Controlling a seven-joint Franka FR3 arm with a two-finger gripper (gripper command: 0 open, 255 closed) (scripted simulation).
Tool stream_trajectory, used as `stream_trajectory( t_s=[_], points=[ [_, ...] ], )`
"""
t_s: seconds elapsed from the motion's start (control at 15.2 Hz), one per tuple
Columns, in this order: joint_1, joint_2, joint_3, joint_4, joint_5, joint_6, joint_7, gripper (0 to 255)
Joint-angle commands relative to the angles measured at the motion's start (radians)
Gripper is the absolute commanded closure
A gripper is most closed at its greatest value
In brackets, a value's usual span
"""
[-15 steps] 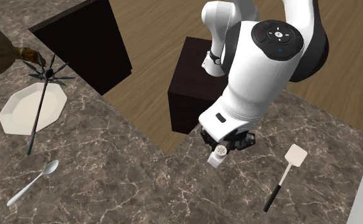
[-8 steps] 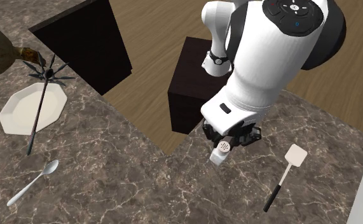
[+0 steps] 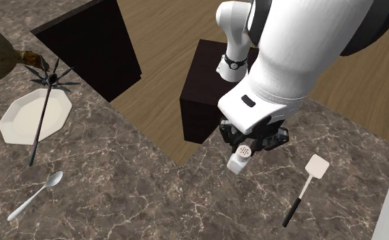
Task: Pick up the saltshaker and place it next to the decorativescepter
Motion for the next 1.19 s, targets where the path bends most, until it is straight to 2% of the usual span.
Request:
stream_trajectory(
  t_s=[0.0,0.2,0.66,1.12],
  points=[
    [0.0,0.001,0.0,0.032,0.0,-0.032,-0.001,255],
    [0.0,0.004,0.0,0.068,0.0,-0.065,-0.001,255],
    [-0.083,-0.089,-0.073,-0.047,0.028,-0.041,-0.162,255],
    [-0.16,-0.133,-0.157,-0.098,0.047,-0.036,-0.327,255]
  ],
)
